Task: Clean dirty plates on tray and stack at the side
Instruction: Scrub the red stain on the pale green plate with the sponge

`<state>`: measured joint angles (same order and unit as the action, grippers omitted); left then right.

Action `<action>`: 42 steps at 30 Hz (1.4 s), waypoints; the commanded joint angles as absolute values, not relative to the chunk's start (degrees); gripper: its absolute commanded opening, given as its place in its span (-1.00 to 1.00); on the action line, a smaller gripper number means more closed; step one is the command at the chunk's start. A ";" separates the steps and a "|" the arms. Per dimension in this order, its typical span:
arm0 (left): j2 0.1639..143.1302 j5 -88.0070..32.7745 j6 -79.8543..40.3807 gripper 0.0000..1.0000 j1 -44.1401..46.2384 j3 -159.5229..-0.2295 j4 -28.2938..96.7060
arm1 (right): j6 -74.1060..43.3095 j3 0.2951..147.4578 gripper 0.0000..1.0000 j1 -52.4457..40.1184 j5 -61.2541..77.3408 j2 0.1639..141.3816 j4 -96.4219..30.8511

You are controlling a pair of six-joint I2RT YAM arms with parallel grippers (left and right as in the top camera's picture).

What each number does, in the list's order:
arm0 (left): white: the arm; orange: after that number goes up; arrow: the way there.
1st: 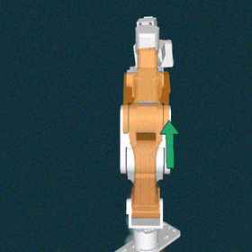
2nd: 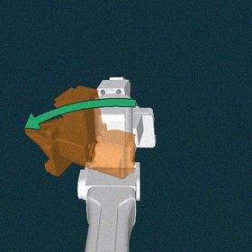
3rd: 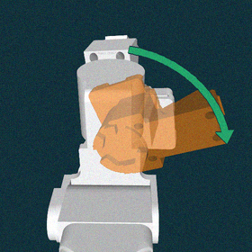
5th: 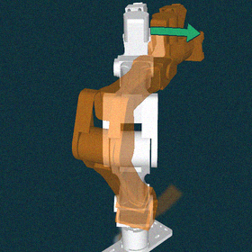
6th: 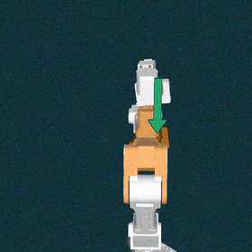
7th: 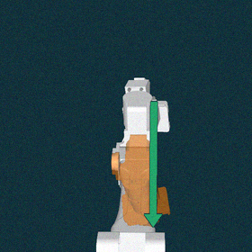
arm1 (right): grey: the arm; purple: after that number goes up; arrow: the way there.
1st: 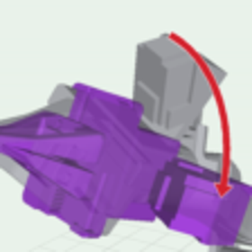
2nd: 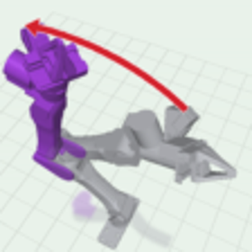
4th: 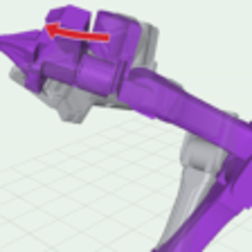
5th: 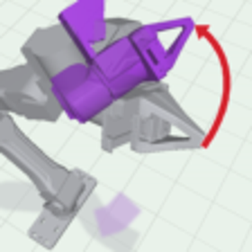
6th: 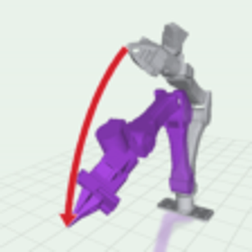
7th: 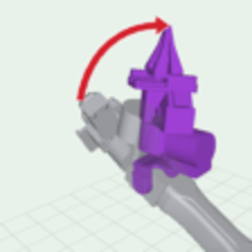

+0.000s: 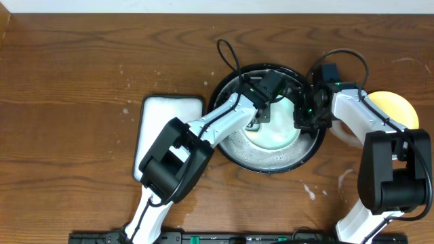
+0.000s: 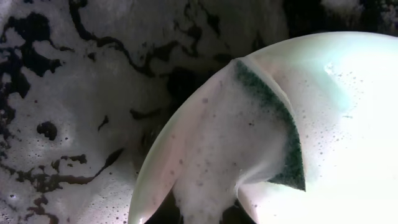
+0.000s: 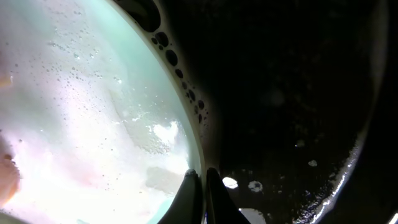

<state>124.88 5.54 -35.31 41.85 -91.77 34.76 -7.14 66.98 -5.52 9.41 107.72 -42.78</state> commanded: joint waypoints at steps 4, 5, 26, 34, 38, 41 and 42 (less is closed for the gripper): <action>130.21 -6.17 -36.01 -0.85 38.72 -88.42 25.71 | -6.04 66.63 -0.98 -5.37 6.46 106.85 -42.98; 130.26 -9.34 -37.47 -0.85 38.87 -88.42 23.70 | -5.76 66.63 -0.98 -5.37 6.48 106.85 -42.98; 130.76 -21.45 -42.09 -0.85 46.26 -88.40 19.79 | -5.50 66.63 -0.98 -5.37 6.48 106.85 -42.74; 130.72 -7.62 -39.22 -0.85 44.93 -88.40 30.26 | -5.50 66.63 -0.98 -5.37 6.48 106.85 -42.83; 130.72 3.60 -35.94 -0.85 43.27 -88.42 35.18 | -5.50 66.63 -0.98 -5.34 6.48 106.85 -42.78; 130.72 10.72 -35.55 -0.85 42.04 -88.42 38.41 | -5.50 66.63 -0.98 -5.37 6.48 106.85 -42.68; 130.69 12.67 -35.57 -0.85 41.69 -88.42 39.13 | -5.50 66.63 -0.98 -5.34 6.48 106.85 -42.65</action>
